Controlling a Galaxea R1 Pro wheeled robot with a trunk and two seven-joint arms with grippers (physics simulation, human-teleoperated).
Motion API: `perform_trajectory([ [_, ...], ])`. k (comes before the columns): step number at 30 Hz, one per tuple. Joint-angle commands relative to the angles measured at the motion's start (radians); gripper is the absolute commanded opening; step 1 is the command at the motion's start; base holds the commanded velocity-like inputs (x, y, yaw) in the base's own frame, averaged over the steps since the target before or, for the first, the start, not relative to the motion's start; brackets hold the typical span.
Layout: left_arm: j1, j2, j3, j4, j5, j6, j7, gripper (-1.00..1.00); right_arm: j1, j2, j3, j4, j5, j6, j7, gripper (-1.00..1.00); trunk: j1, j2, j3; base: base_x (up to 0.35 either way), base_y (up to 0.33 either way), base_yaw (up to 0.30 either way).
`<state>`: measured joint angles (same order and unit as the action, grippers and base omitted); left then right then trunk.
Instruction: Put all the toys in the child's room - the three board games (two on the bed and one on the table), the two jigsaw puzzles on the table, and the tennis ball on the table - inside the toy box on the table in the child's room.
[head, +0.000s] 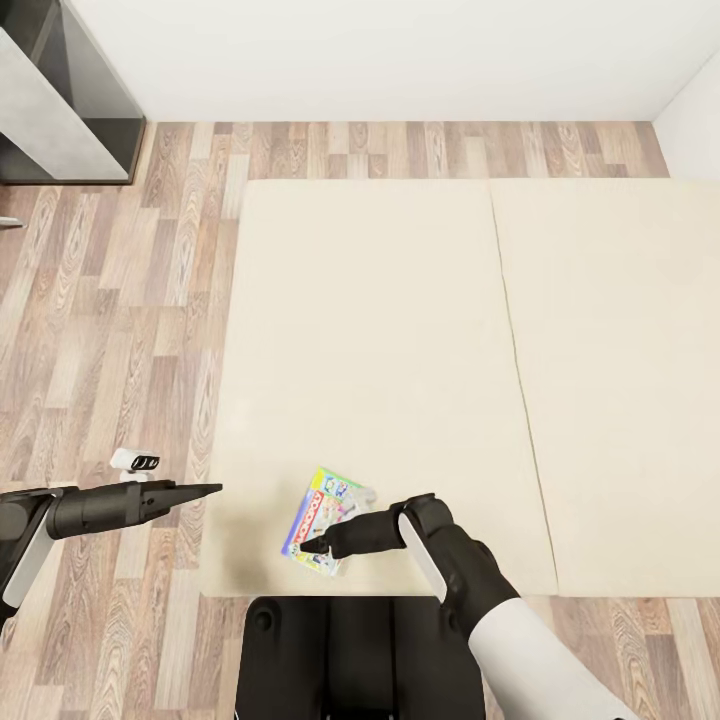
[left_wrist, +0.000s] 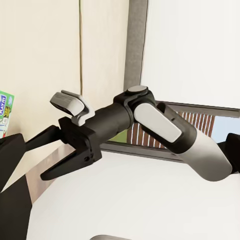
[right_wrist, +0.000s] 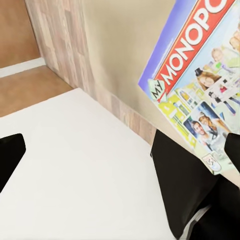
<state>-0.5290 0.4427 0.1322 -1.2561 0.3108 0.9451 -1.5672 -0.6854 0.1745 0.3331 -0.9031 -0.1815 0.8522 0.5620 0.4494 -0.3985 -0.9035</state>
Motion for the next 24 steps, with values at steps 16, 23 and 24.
perform_trajectory([
  [16, 0.000, 0.001, 0.000, 0.000, -0.002, 0.011, -0.004, 1.00, 0.000, 0.000, -0.103, 0.024, 0.005, -0.013, -0.070, 1.00, 0.001, -0.002, -0.001, 0.000, 0.000, 0.000],
  [23, 0.000, 0.001, 0.000, 0.000, -0.002, 0.011, -0.004, 1.00, 0.000, -0.037, -0.175, 0.079, -0.004, -0.108, -0.105, 1.00, 0.001, -0.002, -0.001, 0.000, 0.000, 0.000],
  [24, 0.000, 0.001, 0.000, 0.000, -0.002, 0.011, -0.004, 1.00, 0.000, -0.040, -0.182, 0.083, -0.004, -0.115, -0.106, 1.00, 0.001, -0.002, -0.001, 0.000, 0.000, 0.000],
])
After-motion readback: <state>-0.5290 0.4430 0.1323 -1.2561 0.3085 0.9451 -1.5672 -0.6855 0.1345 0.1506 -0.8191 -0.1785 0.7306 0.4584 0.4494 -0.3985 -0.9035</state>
